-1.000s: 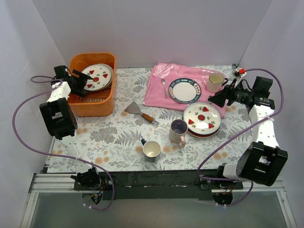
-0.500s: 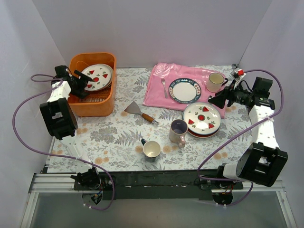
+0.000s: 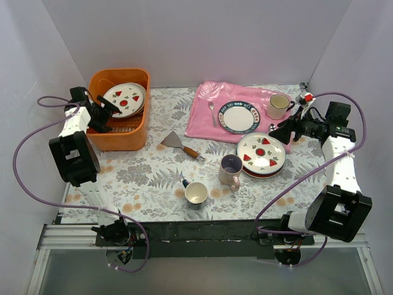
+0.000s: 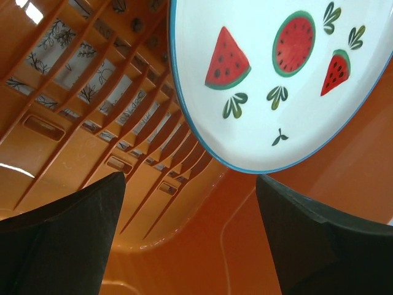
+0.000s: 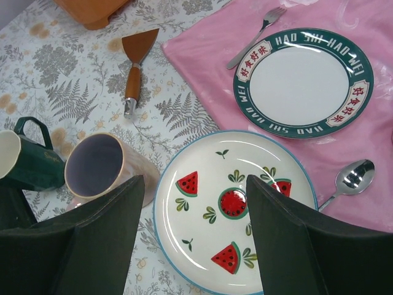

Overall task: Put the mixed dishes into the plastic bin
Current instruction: Place the plate in the plastic bin.

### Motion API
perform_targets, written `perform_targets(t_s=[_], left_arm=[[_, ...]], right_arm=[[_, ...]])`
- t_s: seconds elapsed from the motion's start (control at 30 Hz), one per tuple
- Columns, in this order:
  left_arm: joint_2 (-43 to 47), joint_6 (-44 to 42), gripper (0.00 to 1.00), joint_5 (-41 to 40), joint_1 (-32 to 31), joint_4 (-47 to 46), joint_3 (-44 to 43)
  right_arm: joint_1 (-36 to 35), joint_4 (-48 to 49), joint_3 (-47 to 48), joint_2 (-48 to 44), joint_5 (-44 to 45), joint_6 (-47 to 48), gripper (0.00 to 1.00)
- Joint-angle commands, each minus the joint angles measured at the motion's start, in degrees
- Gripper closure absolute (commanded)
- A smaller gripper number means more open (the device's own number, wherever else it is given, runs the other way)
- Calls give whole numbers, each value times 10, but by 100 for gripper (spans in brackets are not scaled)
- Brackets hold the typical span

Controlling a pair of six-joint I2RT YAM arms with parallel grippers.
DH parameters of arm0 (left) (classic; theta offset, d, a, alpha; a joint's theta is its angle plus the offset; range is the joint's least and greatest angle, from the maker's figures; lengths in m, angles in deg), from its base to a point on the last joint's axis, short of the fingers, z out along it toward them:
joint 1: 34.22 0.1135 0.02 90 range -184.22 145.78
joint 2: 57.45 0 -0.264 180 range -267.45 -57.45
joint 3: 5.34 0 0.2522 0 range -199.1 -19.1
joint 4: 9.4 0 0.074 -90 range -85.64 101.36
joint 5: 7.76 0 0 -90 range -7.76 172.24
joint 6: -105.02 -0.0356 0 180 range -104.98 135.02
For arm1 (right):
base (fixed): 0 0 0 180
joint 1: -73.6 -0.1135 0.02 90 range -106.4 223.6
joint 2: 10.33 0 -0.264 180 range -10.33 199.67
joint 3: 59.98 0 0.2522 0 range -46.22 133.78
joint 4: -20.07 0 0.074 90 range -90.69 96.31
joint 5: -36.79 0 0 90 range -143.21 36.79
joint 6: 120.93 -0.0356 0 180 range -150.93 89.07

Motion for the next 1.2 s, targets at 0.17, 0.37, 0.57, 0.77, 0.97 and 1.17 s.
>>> perform_targets(t_s=[0.17, 0.37, 0.57, 0.77, 0.97, 1.17], left_arm=[[89, -25, 12, -13, 7, 1, 1], [136, -29, 12, -10, 7, -14, 8], [186, -36, 11, -28, 7, -18, 7], [225, -39, 11, -37, 8, -10, -7], [247, -37, 2, -40, 7, -2, -21], [262, -36, 2, -30, -6, 0, -25]], right_arm=[[-10, -46, 38, -16, -6, 71, 25], [-23, -87, 46, -17, 4, 129, 25], [-39, -127, 60, -19, 18, 187, 25], [-54, -165, 71, -21, 24, 253, 24], [-77, -208, 77, -27, 44, 338, 24], [-101, -243, 74, -37, 65, 396, 22]])
